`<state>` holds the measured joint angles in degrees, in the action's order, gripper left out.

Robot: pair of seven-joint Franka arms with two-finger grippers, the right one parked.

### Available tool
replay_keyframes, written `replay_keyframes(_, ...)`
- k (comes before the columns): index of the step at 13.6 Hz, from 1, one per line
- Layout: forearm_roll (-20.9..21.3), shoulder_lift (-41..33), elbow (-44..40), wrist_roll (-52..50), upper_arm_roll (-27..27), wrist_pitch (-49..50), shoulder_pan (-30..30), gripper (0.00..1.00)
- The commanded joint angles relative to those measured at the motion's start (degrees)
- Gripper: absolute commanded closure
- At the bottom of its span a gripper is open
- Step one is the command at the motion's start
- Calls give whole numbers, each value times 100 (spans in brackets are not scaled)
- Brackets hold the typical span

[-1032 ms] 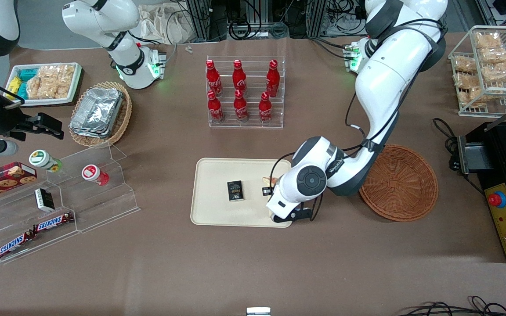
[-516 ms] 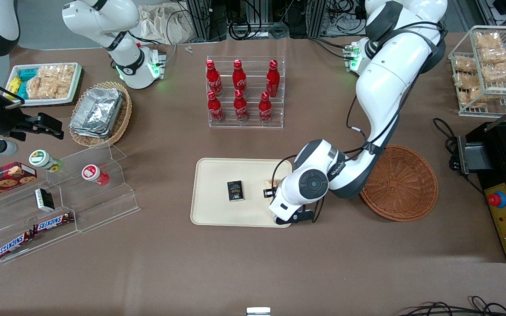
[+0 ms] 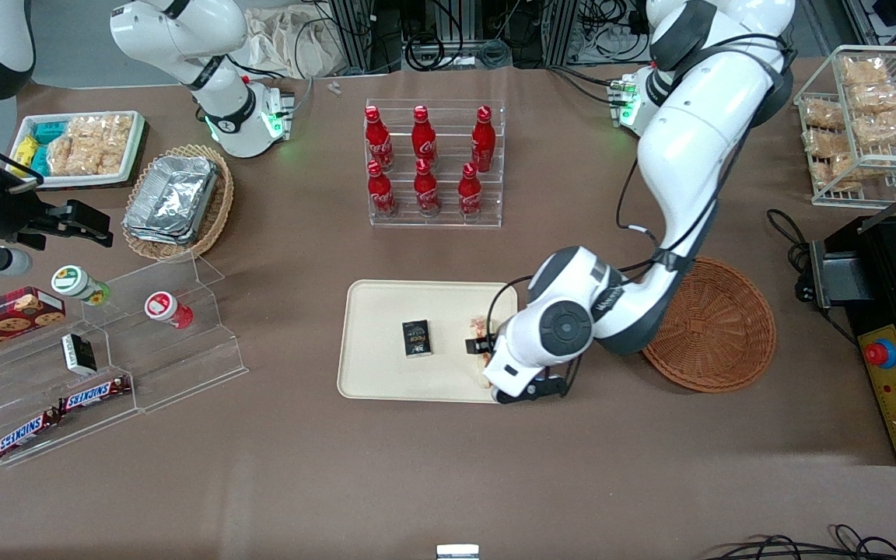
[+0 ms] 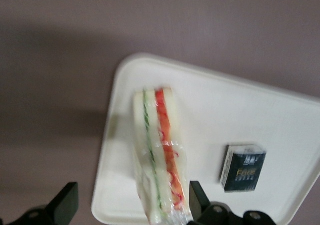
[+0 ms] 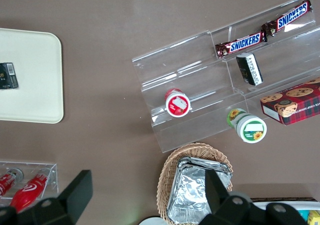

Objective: Place sandwich from basket to tray
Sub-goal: 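Open the left gripper and withdraw it back toward the basket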

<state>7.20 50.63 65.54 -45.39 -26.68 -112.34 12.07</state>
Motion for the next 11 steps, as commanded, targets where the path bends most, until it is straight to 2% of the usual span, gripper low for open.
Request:
replay_keyframes(1,0,-754,99,3,-13,693,-503,1)
replay_keyframes(4,71,-1440,221,117,5,1336,-1143,1)
replay_keyframes(6,97,-2001,712,257,14,1286,-1514,1)
replay_keyframes(8,-16,-2433,1143,983,-4,1355,-2101,1)
replay_keyframes(9,-34,-2688,1406,1327,31,1390,-2156,1)
replay_keyframes(11,-87,-3163,1986,1698,556,1286,-2043,1)
